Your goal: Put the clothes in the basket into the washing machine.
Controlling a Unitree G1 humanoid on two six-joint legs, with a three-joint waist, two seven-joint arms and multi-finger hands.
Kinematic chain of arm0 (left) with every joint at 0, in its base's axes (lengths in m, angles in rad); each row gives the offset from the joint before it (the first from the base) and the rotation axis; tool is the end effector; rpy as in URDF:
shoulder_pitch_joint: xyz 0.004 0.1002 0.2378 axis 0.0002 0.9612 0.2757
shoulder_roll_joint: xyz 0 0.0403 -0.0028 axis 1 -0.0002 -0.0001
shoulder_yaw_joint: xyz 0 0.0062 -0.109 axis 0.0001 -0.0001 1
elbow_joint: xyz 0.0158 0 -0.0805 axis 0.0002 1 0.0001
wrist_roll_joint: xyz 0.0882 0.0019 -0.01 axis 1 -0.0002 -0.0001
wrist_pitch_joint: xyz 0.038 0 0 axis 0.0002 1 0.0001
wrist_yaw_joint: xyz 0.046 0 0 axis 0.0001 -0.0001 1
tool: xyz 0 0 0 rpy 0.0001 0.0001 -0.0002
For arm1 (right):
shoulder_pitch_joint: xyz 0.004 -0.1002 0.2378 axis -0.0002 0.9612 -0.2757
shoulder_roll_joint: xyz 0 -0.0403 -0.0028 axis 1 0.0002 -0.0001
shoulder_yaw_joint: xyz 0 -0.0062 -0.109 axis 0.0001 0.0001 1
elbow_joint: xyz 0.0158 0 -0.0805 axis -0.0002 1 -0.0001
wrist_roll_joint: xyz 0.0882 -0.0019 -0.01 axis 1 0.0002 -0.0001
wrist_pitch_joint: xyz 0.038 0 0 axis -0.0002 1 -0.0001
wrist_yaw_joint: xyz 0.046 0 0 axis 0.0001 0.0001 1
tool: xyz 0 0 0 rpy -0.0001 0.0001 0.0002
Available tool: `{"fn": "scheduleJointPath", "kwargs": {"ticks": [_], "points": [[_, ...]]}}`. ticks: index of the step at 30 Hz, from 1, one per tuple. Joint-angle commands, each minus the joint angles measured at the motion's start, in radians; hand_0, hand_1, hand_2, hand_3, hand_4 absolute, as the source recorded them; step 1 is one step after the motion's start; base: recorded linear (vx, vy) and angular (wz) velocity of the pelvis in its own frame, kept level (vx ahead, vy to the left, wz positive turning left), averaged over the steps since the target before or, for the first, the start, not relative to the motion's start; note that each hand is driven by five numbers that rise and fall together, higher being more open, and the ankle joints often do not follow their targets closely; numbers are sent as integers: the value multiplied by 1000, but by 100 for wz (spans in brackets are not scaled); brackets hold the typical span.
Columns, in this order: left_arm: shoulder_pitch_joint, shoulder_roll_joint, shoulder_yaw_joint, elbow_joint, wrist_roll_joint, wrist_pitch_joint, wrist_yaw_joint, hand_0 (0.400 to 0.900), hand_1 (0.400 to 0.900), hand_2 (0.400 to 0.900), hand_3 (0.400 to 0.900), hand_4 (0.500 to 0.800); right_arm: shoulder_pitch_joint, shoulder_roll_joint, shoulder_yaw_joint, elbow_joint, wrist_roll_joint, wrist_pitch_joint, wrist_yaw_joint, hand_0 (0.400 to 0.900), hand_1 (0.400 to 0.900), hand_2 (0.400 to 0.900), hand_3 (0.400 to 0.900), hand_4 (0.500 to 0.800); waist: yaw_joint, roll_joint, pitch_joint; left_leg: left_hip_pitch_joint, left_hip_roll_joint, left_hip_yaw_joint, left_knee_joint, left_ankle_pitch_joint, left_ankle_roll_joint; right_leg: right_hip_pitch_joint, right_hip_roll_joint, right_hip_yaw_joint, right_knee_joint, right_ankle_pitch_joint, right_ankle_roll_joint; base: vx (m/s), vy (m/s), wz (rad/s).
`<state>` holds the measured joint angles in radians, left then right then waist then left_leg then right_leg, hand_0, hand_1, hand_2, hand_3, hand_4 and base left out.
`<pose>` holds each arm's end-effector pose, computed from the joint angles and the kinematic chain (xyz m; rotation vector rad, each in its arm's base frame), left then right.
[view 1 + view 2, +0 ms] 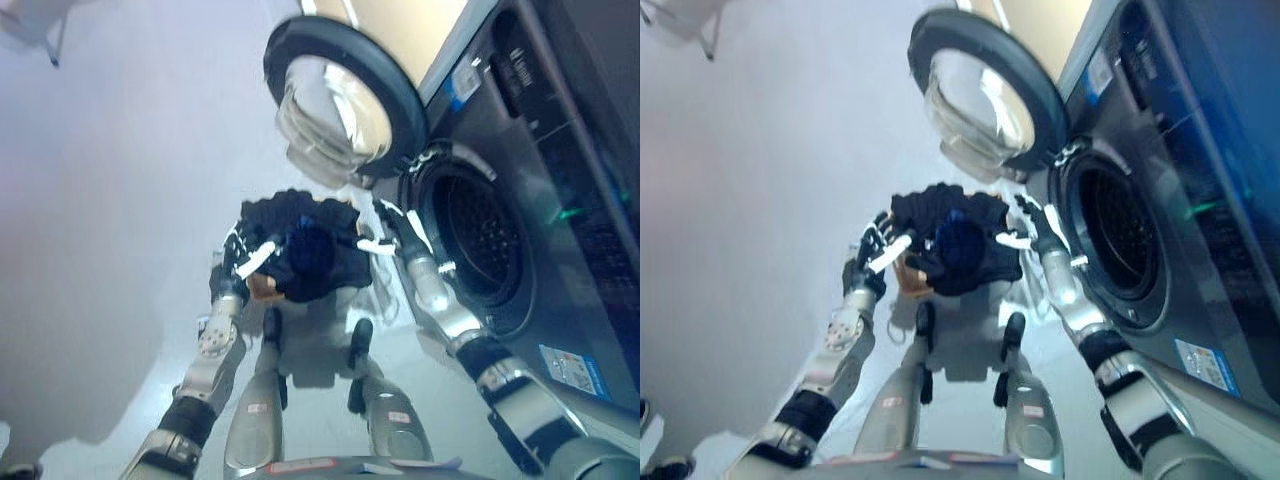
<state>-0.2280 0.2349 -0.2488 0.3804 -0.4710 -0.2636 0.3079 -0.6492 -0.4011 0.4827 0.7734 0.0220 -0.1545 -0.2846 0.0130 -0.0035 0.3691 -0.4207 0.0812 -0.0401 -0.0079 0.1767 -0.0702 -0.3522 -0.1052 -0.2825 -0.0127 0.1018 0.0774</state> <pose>0.2303 0.1578 0.0265 -0.1829 -0.0062 0.1495 0.3005 -0.1723 0.0619 -0.6348 -0.0439 0.0396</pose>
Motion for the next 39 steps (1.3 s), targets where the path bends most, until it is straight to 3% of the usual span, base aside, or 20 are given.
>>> {"fn": "scheduleJointPath", "kwargs": {"ticks": [1,9,10,15,18,19,21,22,27,39], "points": [[-60,57,11,-134,58,-128,52,900,900,900,900,800,-164,-39,78,11,-125,-59,-76,900,900,900,900,800,31,-72,13,-92,-21,-41,96,-92,11,-138,-96,11,114,23,80,-123,-34,22],[-199,68,-7,-177,144,-166,157,900,900,900,900,800,-335,-84,150,127,-269,-44,-185,900,900,900,900,800,84,-73,45,-338,-52,-78,242,-128,8,-374,-119,12,275,-26,82,-78,-24,19],[-239,66,-2,-173,171,-167,196,900,900,900,900,800,-351,-88,161,119,-322,-36,-228,900,900,900,900,800,88,-75,55,-410,-64,-83,300,-146,11,-440,-130,18,336,-47,80,-61,24,10],[-313,54,-15,-182,183,-180,244,900,900,900,900,800,-411,-88,178,207,-375,-17,-292,900,900,900,900,800,108,-65,41,-587,-100,-94,469,-208,26,-614,-161,34,522,-112,80,-58,30,14],[-342,49,-32,-189,177,-186,249,900,900,900,900,800,-452,-84,197,249,-394,-7,-308,900,900,900,900,800,119,-61,31,-680,-116,-94,563,-240,37,-707,-170,52,620,-143,75,-17,41,4],[-352,44,-34,-193,175,-186,254,900,900,900,900,800,-456,-81,195,265,-396,-4,-317,900,900,900,900,800,122,-59,27,-697,-121,-99,602,-285,37,-730,-171,58,668,-185,85,70,10,5],[-361,43,-41,-200,174,-187,259,900,900,900,900,800,-468,-75,190,292,-397,-3,-330,900,900,900,900,800,129,-54,22,-763,-130,-100,635,-259,45,-801,-184,60,707,-167,71,-26,36,4],[-364,43,-43,-206,174,-187,261,900,900,900,900,800,-471,-71,193,302,-400,1,-337,900,900,900,900,800,131,-51,18,-774,-132,-105,674,-307,44,-817,-185,73,750,-211,82,-29,38,2],[-378,41,-50,-225,173,-192,270,900,900,900,900,800,-490,-86,180,318,-408,12,-376,900,900,900,900,800,132,-38,7,-886,-153,-93,800,-351,56,-953,-203,108,880,-257,74,0,26,0],[-374,52,-97,-300,154,-211,269,900,900,900,900,800,-587,-101,156,452,-391,39,-431,900,900,900,900,800,183,19,-15,-1037,-197,-71,899,-360,69,-1160,-254,187,1022,-300,62,-10,4,5]]}}
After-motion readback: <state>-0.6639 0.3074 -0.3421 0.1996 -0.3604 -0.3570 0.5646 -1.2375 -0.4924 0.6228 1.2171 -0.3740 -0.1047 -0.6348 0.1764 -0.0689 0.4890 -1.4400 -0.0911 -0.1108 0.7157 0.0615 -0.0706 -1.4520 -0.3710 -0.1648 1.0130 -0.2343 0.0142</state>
